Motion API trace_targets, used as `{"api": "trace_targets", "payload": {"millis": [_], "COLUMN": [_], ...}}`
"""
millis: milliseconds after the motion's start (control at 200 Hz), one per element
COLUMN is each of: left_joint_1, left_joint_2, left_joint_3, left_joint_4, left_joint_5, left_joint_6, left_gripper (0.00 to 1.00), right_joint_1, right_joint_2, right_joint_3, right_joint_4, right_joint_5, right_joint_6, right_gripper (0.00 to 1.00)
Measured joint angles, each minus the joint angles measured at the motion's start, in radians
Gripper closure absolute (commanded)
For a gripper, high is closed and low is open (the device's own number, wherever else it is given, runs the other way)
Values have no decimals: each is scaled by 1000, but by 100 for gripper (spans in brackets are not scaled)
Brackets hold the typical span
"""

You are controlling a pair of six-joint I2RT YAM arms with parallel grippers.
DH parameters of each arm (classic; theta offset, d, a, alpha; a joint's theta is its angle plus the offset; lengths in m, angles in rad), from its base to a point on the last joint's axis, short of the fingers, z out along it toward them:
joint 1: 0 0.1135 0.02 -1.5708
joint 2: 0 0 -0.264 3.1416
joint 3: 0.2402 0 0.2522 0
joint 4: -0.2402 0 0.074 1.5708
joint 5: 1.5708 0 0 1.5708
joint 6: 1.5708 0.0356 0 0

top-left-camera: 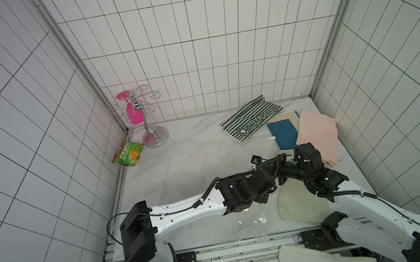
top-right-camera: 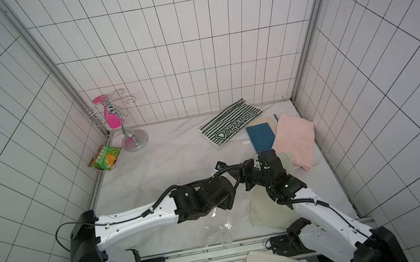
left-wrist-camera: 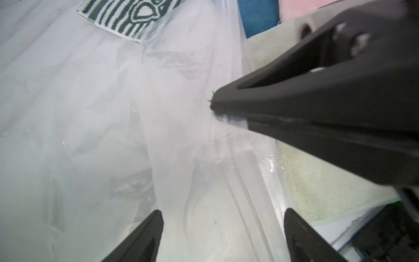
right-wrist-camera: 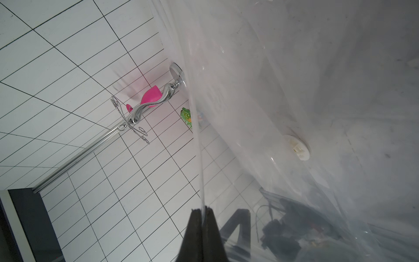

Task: Place the folded towel into the vacuum bag
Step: Open the vacuum bag at the center of the board.

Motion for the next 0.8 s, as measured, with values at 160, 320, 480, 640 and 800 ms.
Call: {"api": "trace_targets", "payload": {"millis": [160, 320, 480, 640, 800], "left_joint_1": [0, 17, 143, 358, 418], "left_joint_2": [13, -6, -141, -237, -248], "left_joint_3": [-32, -55, -204, -293, -294], "left_joint_4": [19, 41, 72, 67, 76], "left_joint_5": [-65, -46, 94, 197, 286], "left_joint_6": [23, 52, 45, 52, 87], "left_gripper": [70, 100, 100, 100, 100], "right_joint_1": [0, -10, -108, -149, -161], "right_joint_2": [-14, -15, 72, 100, 173], "right_joint_3": [0, 2, 137, 357, 414], "right_joint_4": [-5, -44, -344, -761, -1020], "right_joint_5": [2, -3, -66, 43, 269], "right_joint_6": [2, -40, -328, -717, -967], "right_gripper": [100, 87, 58, 16, 1]}}
